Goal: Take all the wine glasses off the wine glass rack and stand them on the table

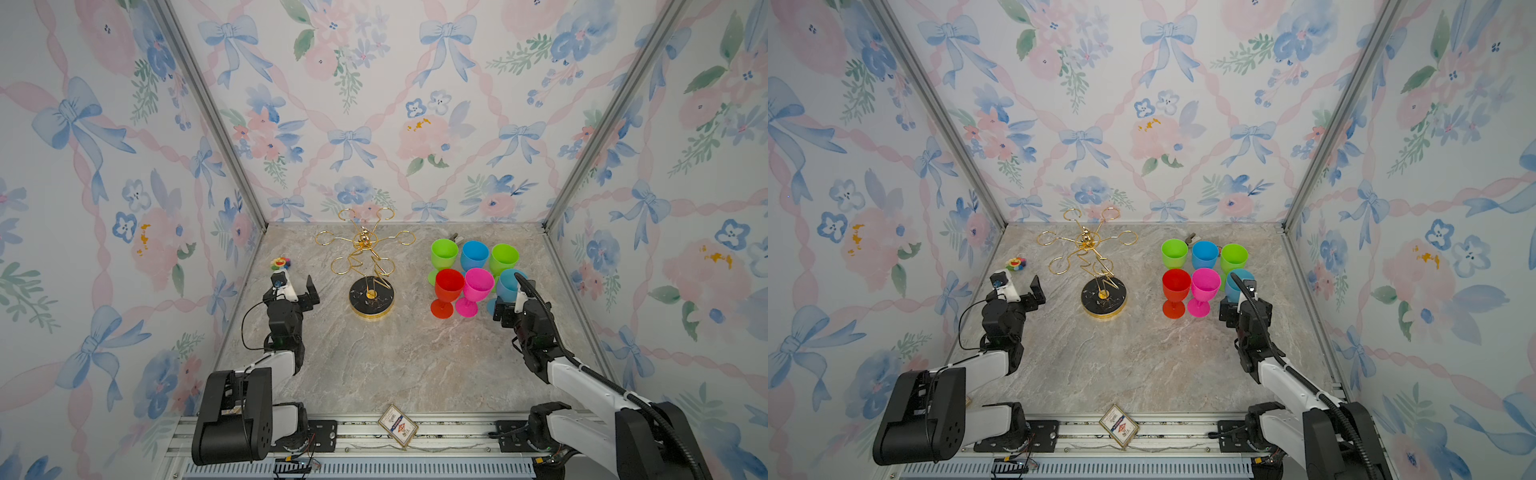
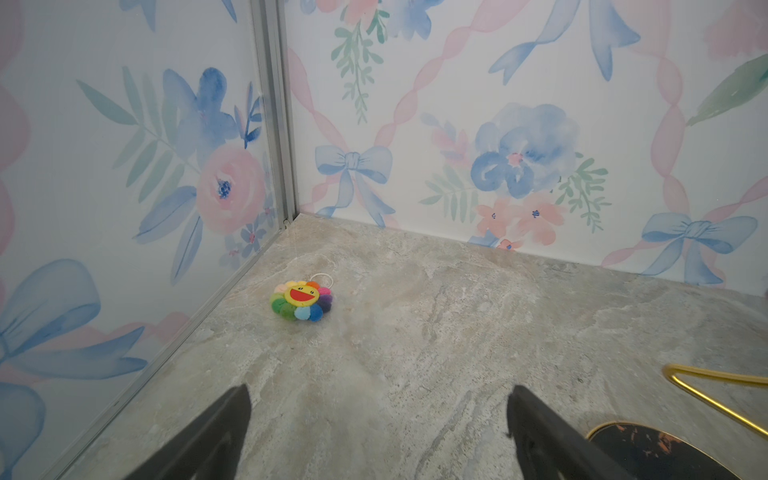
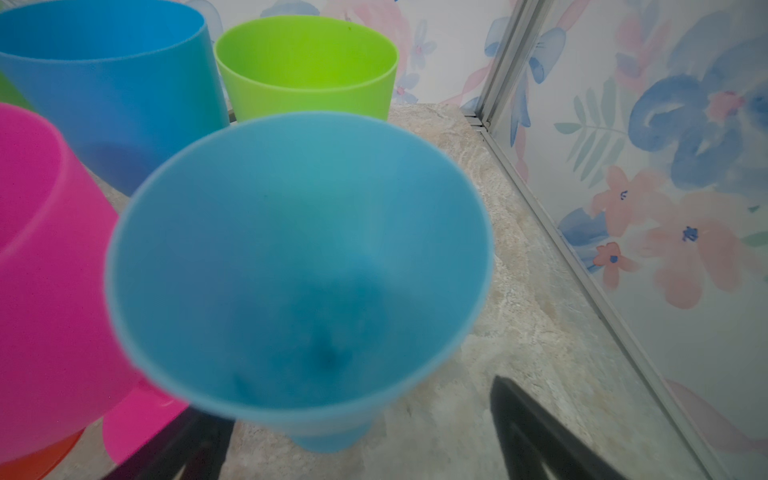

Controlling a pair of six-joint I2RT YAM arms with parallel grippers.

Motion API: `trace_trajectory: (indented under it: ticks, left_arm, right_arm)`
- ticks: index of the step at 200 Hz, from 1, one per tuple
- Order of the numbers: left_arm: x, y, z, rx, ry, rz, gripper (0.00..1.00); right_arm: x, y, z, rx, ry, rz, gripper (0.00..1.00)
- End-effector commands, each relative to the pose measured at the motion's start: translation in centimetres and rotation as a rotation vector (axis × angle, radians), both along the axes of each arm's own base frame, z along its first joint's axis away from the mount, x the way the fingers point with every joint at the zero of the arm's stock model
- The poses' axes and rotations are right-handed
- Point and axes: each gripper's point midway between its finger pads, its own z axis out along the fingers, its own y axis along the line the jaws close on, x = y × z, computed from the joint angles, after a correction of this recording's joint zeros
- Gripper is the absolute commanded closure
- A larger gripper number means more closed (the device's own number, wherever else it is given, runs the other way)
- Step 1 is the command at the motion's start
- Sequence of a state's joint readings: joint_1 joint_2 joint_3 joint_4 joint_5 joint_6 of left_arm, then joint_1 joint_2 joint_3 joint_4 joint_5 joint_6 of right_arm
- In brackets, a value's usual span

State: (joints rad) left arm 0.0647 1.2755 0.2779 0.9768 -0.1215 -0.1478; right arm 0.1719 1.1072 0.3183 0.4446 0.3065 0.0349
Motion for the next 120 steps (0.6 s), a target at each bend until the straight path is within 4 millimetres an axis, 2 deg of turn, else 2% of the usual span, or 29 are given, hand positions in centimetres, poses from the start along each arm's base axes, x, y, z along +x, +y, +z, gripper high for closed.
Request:
trace_trajectory:
  ticks: [1,89,120]
  left_arm:
    - [0.1,-0.7,0.7,0.027,-0.028,-0.031,0.02]
    - [0.0,-1.5,0.4,-0.01,-0.027,-0.062,0.02]
    - [-0.2,-2.8,-2.6,0.044,0.059,-0.064,0.02]
  right_arm:
    - [0.7,0.0,0.3,-0.001,-0.045,0.008,0.03]
    - [1.8,-0.6,0.6,0.014,-0.077,0.001,0.03]
    - [2.4,-0.7,0.7,0.011,-0.093,0.004,0.03]
